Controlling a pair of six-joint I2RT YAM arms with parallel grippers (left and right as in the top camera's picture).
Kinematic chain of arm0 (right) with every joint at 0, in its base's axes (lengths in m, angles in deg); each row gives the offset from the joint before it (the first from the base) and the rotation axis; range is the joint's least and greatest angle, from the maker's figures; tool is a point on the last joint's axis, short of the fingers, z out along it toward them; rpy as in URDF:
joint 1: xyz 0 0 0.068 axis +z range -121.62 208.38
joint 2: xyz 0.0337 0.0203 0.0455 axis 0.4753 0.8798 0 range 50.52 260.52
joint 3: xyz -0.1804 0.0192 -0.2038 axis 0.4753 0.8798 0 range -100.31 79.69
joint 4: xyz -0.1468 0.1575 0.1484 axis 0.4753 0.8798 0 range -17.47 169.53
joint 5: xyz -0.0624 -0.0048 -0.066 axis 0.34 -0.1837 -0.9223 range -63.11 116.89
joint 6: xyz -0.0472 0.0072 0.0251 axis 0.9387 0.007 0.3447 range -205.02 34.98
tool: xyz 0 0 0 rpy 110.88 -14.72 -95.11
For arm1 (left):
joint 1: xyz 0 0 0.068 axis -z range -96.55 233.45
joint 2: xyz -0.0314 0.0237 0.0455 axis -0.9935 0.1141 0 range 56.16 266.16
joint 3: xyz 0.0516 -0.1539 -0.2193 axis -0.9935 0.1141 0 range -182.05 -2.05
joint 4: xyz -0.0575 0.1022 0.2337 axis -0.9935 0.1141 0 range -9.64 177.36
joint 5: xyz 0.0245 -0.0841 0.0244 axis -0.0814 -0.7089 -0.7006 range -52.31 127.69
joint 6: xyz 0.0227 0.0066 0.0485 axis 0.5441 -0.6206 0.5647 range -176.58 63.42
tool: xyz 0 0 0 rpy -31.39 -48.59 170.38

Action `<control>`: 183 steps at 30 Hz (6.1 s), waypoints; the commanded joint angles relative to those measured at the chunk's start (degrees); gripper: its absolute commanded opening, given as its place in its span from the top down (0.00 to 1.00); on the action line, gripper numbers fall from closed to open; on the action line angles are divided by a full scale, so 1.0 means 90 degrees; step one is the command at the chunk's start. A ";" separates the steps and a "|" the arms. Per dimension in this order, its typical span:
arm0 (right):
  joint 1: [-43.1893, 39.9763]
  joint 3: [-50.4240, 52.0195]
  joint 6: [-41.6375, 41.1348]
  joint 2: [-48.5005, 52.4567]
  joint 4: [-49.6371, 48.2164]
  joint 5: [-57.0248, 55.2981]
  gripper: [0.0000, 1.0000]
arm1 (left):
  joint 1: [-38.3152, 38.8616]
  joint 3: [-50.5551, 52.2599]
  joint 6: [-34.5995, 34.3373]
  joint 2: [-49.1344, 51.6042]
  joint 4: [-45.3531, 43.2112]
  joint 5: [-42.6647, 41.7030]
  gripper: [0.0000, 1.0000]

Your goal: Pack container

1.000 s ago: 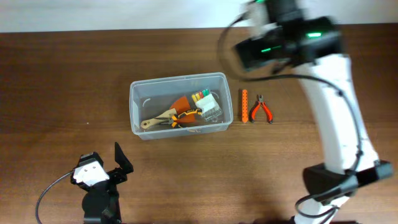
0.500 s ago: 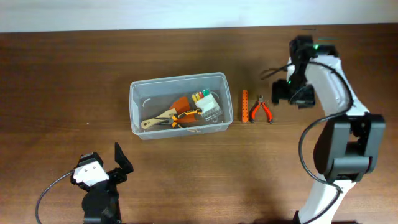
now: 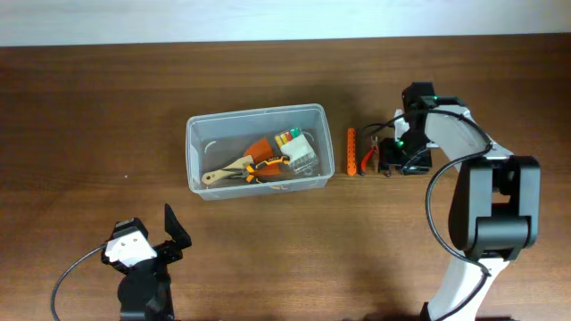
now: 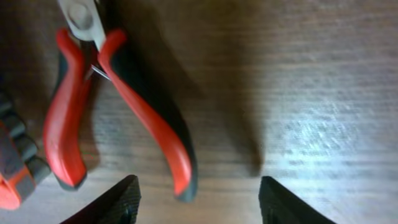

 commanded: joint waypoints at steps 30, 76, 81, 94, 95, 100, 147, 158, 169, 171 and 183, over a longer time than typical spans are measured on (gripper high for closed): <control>0.0653 -0.4065 -0.0209 -0.0503 0.2402 -0.0389 0.96 | 0.0024 0.0024 0.0056 -0.0029 0.0005 0.0022 0.01; 0.0316 -0.5824 0.0942 -0.0036 0.2769 0.1758 0.10 | 0.0024 0.0024 0.0056 -0.0029 0.0005 0.0022 0.01; 0.0063 -0.4896 0.0644 0.0362 0.2866 0.1797 0.18 | 0.0024 0.0024 0.0056 -0.0029 0.0005 0.0022 0.01; 0.0784 -0.1778 -0.0678 0.0576 0.0549 0.0741 0.30 | 0.0024 0.0024 0.0056 -0.0029 0.0005 0.0024 0.01; 0.0891 -0.1571 -0.0678 0.0576 0.0376 0.0736 0.31 | 0.0024 0.0024 0.0056 -0.0029 0.0005 0.0024 0.01; 0.1190 -0.0967 -0.0704 0.0583 -0.0170 0.0712 0.36 | 0.0024 0.0024 0.0056 -0.0029 0.0005 0.0024 0.01; 0.3538 -0.3415 0.7254 0.1076 -0.0580 0.0440 0.57 | 0.0024 0.0024 0.0056 -0.0029 0.0005 0.0022 0.01; 0.3381 -0.4580 0.2506 0.0226 0.0916 0.0369 0.02 | 0.0024 0.0024 0.0056 -0.0029 0.0005 0.0022 0.01; 0.2273 -0.5646 0.1715 -0.1246 0.3446 0.0391 0.02 | 0.0024 0.0024 0.0056 -0.0029 0.0005 0.0024 0.01; 0.2244 -0.5646 0.1659 -0.1268 0.3461 0.0389 0.02 | 0.0024 0.0024 0.0056 -0.0029 0.0005 0.0022 0.01; 0.2246 -0.5588 0.1673 -0.1275 0.3536 0.0342 0.02 | 0.0024 0.0024 0.0056 -0.0029 0.0005 0.0022 0.01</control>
